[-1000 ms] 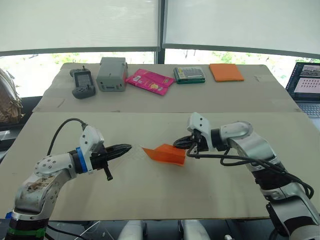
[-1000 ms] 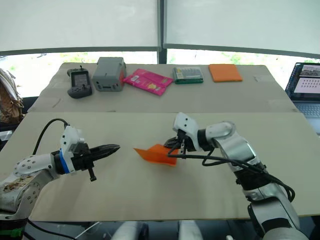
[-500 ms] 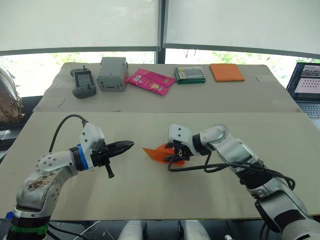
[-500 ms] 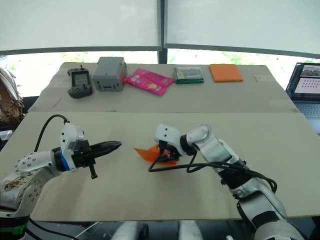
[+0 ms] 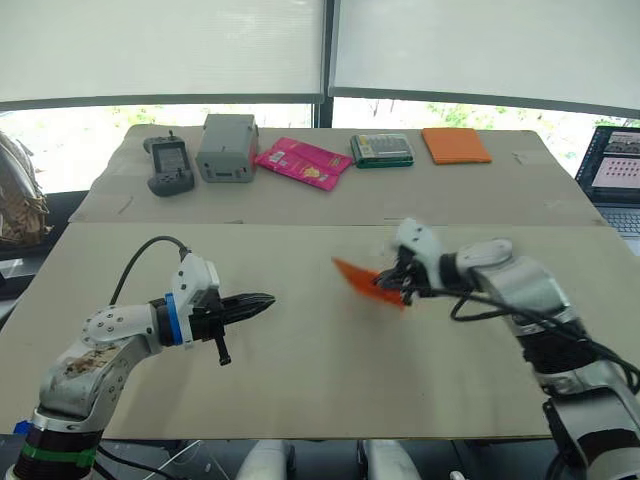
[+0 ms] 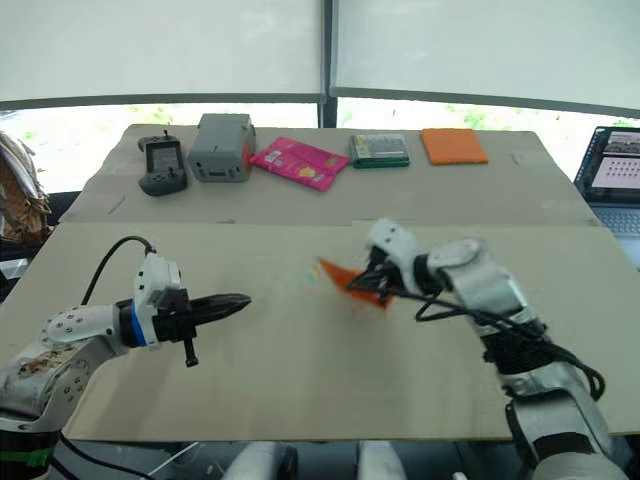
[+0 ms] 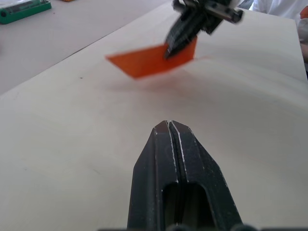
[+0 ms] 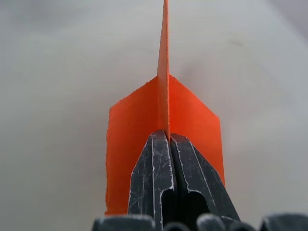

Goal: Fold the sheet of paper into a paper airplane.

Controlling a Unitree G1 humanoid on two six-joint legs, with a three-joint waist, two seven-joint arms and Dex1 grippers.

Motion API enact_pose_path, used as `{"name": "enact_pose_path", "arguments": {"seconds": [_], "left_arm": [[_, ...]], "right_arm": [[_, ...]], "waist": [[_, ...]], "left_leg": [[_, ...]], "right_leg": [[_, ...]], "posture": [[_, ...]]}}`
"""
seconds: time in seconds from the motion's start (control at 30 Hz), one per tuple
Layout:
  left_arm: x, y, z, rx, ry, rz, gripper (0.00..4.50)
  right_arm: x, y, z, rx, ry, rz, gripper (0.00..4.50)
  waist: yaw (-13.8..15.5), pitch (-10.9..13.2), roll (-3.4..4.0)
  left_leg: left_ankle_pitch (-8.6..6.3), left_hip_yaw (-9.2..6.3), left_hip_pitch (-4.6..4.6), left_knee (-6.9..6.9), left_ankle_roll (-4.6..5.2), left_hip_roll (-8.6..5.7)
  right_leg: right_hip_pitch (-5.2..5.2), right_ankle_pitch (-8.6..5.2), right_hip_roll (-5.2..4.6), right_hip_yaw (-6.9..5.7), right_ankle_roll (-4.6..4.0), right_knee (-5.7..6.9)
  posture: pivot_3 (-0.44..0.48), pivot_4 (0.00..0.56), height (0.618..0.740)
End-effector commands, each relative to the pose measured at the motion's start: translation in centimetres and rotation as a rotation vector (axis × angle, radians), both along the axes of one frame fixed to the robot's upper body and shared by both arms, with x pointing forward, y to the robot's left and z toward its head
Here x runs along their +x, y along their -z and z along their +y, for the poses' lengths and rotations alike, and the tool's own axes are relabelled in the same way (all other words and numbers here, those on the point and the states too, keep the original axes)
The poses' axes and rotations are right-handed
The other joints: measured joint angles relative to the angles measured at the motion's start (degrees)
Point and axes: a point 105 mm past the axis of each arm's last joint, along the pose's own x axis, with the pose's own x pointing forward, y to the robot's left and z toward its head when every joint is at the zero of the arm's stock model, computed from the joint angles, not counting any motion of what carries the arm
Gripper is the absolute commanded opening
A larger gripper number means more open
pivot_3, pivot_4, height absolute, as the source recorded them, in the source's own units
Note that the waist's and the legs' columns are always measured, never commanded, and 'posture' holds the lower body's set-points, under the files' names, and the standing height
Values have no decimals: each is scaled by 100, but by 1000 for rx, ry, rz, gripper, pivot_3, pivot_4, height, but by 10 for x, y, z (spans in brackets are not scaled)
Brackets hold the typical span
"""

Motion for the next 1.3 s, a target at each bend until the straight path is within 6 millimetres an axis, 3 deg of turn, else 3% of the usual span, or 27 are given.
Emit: {"name": "enact_pose_path", "arguments": {"seconds": [0.03,0.13,0.23,0.3,0.57,0.8,0.83,1.03,1.2,1.3], "left_arm": [[8,-7,-2,-8,-20,-64,0],[9,-6,-5,-16,-21,-68,0],[11,-4,-7,-22,-23,-72,0],[12,-3,-9,-26,-23,-73,0],[12,-1,-11,-23,-15,-72,0],[12,0,-11,-21,-16,-76,0],[12,-1,-11,-22,-12,-81,0],[10,-8,-10,-72,-3,-66,0],[15,-14,-2,-65,-29,-57,0],[18,-14,3,-30,-59,-62,0]], "right_arm": [[17,-26,-55,105,243,-87,29],[27,-39,-93,143,418,-198,29],[35,-37,-127,129,580,-242,29],[37,-30,-138,104,632,-236,29],[48,-1,-150,82,690,-153,29],[50,6,-160,102,738,-123,29],[50,6,-161,103,740,-125,631],[50,-8,-163,107,734,-166,2653],[38,-45,-148,110,628,-225,4388],[19,-71,-116,161,443,-295,4452]], "waist": [[-7,0,0],[-16,0,0],[-57,0,0],[-69,0,0],[-71,0,1],[-73,0,1],[-71,1,1],[-68,1,1],[-57,9,15],[-35,9,16]], "left_leg": [[0,1,-1,0,0,0],[0,6,-1,-2,0,0],[0,16,0,-3,1,1],[0,24,2,-4,1,3],[-1,34,2,-3,4,5],[-1,36,2,-3,5,6],[-1,36,2,-3,5,6],[-2,35,2,-3,5,6],[-2,34,-1,-3,5,7],[-2,26,-2,-4,6,10]], "right_leg": [[-1,0,0,1,0,0],[-1,0,0,4,0,0],[-2,0,1,12,0,0],[-2,0,2,17,0,1],[-1,2,2,24,2,-2],[0,2,3,25,3,-3],[0,2,2,25,3,-4],[0,3,2,26,4,-4],[-3,3,3,25,5,-1],[-3,3,6,20,5,0]], "posture": [[0,150,740],[0,150,740],[0,150,740],[0,150,740],[0,150,740],[0,150,740],[0,150,740],[0,150,740],[0,150,740],[0,150,740]]}}
